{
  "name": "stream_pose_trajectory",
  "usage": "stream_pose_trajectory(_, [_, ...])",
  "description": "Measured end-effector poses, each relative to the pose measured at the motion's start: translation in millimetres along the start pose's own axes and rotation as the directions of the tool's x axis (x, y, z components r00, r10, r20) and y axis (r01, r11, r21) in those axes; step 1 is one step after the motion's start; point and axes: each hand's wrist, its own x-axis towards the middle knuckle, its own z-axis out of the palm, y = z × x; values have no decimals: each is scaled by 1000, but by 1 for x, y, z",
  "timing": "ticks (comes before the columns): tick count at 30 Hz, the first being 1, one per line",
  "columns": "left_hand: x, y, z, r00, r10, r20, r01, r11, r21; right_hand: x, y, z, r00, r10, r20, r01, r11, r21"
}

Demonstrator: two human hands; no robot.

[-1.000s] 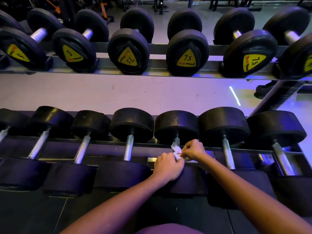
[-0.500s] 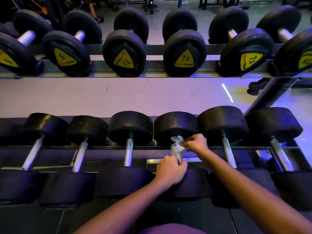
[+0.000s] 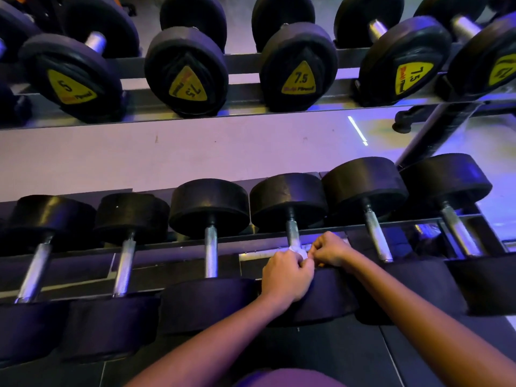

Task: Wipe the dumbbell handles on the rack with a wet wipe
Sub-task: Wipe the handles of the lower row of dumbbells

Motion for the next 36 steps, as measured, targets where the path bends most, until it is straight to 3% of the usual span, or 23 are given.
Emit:
stream_pose_trajectory(6, [0,0,0,1000,-25,-3,25,1000,-6,-4,3,2,999,-18,-30,17,1000,-8])
stream_pose_trajectory(12, [-3,11,-3,990,-139,3,139,988,-62,-13,5,-2,994,-77,-80,81,995,51])
stream_pose_trajectory(16, [-15,47,0,991,-114,-73,103,985,-141,-27,15,-29,968,-141,-210,166,980,110])
stream_pose_trajectory(22, [-20,116,47,996,-27,-90,19,996,-91,-45,51,-109,912,-214,-349,275,952,134])
stream_pose_trajectory(29, [-13,161,103,994,-105,-24,99,980,-174,-43,108,-153,897,-106,-429,191,968,159])
stream_pose_trajectory(36, [-3,171,112,978,-202,-50,196,975,-106,-22,132,-142,962,-32,-271,68,990,124])
